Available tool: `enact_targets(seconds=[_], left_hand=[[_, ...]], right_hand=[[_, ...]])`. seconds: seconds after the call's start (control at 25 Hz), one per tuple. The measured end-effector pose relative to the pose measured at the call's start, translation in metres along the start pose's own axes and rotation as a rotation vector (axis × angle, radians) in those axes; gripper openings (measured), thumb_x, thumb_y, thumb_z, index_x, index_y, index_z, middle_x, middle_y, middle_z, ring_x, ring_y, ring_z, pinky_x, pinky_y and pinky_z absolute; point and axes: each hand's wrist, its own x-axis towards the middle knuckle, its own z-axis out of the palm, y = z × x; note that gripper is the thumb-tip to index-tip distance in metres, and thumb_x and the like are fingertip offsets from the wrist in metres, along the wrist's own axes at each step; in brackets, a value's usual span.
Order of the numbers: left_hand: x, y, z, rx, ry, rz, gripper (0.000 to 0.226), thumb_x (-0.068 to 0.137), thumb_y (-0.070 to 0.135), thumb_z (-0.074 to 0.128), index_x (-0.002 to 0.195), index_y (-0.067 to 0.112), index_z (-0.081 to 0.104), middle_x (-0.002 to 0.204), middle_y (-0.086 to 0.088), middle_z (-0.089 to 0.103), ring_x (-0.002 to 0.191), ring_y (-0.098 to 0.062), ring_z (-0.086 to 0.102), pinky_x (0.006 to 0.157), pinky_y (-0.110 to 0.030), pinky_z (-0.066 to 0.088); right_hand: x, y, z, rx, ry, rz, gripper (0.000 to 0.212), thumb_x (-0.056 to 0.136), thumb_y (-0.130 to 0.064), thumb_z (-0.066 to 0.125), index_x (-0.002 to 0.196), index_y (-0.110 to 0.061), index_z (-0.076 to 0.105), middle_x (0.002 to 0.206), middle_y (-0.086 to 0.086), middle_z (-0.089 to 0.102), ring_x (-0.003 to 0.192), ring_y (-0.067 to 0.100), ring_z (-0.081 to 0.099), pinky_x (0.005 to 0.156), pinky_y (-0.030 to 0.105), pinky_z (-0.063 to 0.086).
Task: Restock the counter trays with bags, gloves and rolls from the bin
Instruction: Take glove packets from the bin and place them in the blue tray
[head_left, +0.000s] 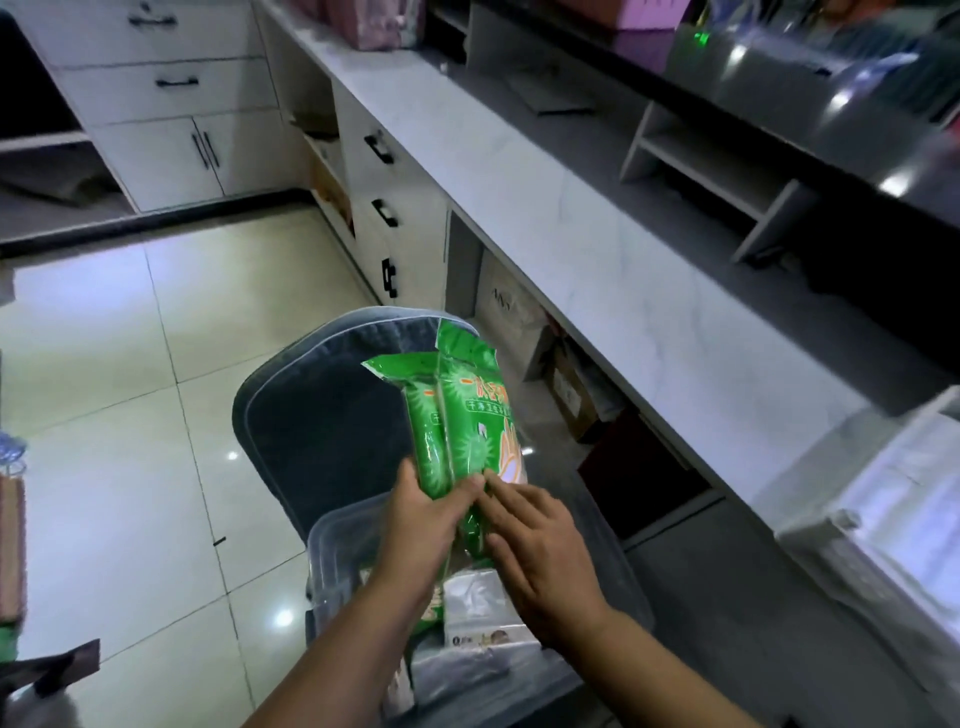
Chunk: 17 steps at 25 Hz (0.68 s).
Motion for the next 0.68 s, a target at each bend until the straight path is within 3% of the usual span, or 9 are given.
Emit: enact_targets(seconds=[0.12, 0.24, 0.32, 0.4, 0.48, 0.6, 0.68], left_hand=[[0.003, -0.003, 0.01, 0.065, -0.029, 0.048, 0.025, 0.076, 0.019, 0.072, 0.09, 0.033, 0.057, 0.092, 0.002, 0.072, 0.08, -0.018, 0.07, 0.074, -0.043, 0.057], [0.001, 0.0, 0.027, -0.003, -0.132, 0.072, 0.025, 0.08, 0.01, 0.068, 0.093, 0.028, 0.058, 0.085, 0.005, 0.075, 0.075, -0.008, 0.07, 0.063, -0.025, 0.054], [-0.004, 0.005, 0.048, -0.046, -0.245, 0.098, 0.028, 0.08, 0.005, 0.065, 0.097, 0.027, 0.058, 0.083, 0.011, 0.075, 0.073, -0.005, 0.07, 0.057, -0.016, 0.052], [-0.011, 0.01, 0.073, -0.054, -0.357, 0.108, 0.032, 0.08, 0.004, 0.065, 0.1, 0.027, 0.058, 0.086, 0.009, 0.075, 0.076, -0.007, 0.07, 0.057, -0.016, 0.052], [-0.028, 0.014, 0.106, -0.068, -0.479, 0.089, 0.036, 0.077, 0.007, 0.067, 0.105, 0.027, 0.057, 0.09, 0.003, 0.075, 0.081, -0.012, 0.071, 0.062, -0.021, 0.054], [-0.057, 0.018, 0.152, -0.09, -0.636, 0.03, 0.038, 0.075, 0.004, 0.063, 0.106, 0.027, 0.057, 0.096, -0.003, 0.073, 0.088, -0.022, 0.069, 0.075, -0.033, 0.054], [-0.082, 0.021, 0.187, -0.112, -0.772, -0.017, 0.042, 0.069, 0.003, 0.061, 0.106, 0.024, 0.058, 0.097, -0.008, 0.072, 0.088, -0.024, 0.068, 0.075, -0.035, 0.054]], right_hand=[[-0.009, 0.011, -0.012, 0.087, 0.156, 0.094, 0.035, 0.093, -0.027, 0.044, 0.123, -0.017, 0.058, 0.131, -0.003, 0.057, 0.11, 0.019, 0.055, 0.095, 0.033, 0.045], [-0.024, 0.031, -0.036, 0.294, 0.408, 0.475, 0.03, 0.091, -0.012, 0.054, 0.121, -0.014, 0.057, 0.121, -0.006, 0.059, 0.106, 0.015, 0.054, 0.092, 0.032, 0.045], [-0.035, 0.041, -0.062, 0.575, 0.477, 0.754, 0.027, 0.094, -0.012, 0.049, 0.121, -0.01, 0.055, 0.113, 0.006, 0.066, 0.093, 0.012, 0.06, 0.078, 0.025, 0.051], [-0.046, 0.049, -0.086, 0.866, 0.525, 0.85, 0.026, 0.098, -0.02, 0.041, 0.111, -0.008, 0.06, 0.089, 0.002, 0.073, 0.073, 0.002, 0.066, 0.057, 0.015, 0.05], [-0.065, 0.059, -0.111, 1.057, 0.582, 0.92, 0.028, 0.098, -0.027, 0.04, 0.095, -0.013, 0.064, 0.071, -0.006, 0.075, 0.063, 0.003, 0.068, 0.049, 0.015, 0.051], [-0.102, 0.076, -0.143, 0.975, 0.577, 0.942, 0.024, 0.096, -0.031, 0.045, 0.089, -0.016, 0.063, 0.075, -0.008, 0.072, 0.067, 0.004, 0.067, 0.061, 0.02, 0.051], [-0.137, 0.089, -0.165, 0.876, 0.623, 0.931, 0.021, 0.095, -0.034, 0.045, 0.088, -0.021, 0.06, 0.084, -0.008, 0.069, 0.076, 0.006, 0.065, 0.068, 0.022, 0.049]])
